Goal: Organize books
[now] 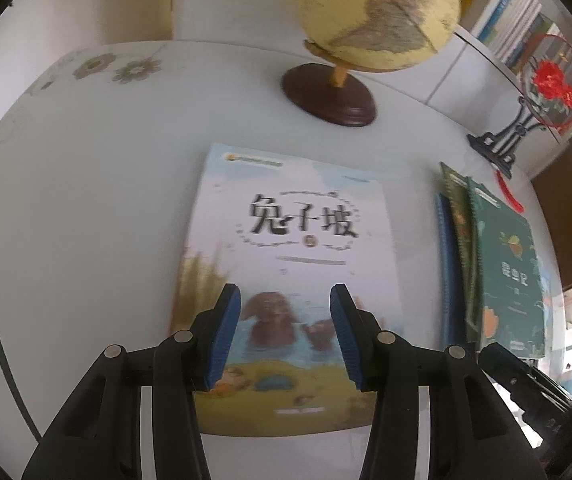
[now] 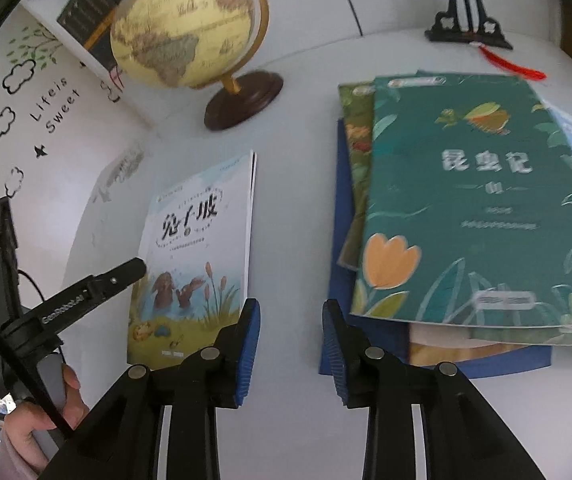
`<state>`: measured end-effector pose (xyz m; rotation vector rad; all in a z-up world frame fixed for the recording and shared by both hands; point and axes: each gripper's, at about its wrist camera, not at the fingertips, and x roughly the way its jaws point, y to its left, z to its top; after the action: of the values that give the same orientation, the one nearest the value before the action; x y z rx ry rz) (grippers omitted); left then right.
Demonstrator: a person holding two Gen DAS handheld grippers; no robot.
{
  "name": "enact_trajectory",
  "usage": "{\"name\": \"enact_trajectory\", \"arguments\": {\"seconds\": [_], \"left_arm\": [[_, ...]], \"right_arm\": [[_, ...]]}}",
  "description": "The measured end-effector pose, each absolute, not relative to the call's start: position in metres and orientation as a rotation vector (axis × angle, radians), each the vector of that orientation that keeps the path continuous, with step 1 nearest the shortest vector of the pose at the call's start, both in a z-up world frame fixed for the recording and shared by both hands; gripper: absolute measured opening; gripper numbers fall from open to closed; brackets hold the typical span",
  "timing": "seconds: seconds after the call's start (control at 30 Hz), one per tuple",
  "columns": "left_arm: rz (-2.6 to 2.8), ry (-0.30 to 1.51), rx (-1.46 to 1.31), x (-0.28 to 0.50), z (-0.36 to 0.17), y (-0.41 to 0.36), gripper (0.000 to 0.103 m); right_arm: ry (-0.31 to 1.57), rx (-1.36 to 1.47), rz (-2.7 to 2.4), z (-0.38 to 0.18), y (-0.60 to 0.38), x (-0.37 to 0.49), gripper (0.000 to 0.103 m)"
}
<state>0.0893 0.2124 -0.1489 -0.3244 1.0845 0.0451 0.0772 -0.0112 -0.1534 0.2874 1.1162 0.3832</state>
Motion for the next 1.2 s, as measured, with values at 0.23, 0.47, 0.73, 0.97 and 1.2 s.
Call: {"name": "enact_trajectory", "arguments": {"seconds": [0.23, 0.47, 0.73, 0.97, 1.2], "left_arm": [[-0.05, 1.073, -0.358, 0.096, -0.134, 0.179, 0.044], [-0.172, 1.081, -0.405, 0.11, -0.13, 0.131, 0.044], [-0.286, 1.139, -0.391, 0.125, -0.145, 0.072, 0.048], [-0.305, 1.193, -0.344, 0.124, -0.165, 0.04, 0.048], [-0.316, 1.18, -0.324, 0.119, -0.163, 0.029, 0.058]], "right_arm": [[1.032, 0.28, 0.383, -0.129, -0.044, 0.068, 0.031], [1.009, 0.302, 0.28, -0.124, -0.098, 0.071, 0.043], [0.998, 0.36, 0.168, -0.135, -0.153, 0.079, 0.055], [1.022, 0.332, 0.161, -0.151, -0.165, 0.088, 0.055], [1.031, 0.345, 0.178, -0.161, -0.172, 0.088, 0.056]]}}
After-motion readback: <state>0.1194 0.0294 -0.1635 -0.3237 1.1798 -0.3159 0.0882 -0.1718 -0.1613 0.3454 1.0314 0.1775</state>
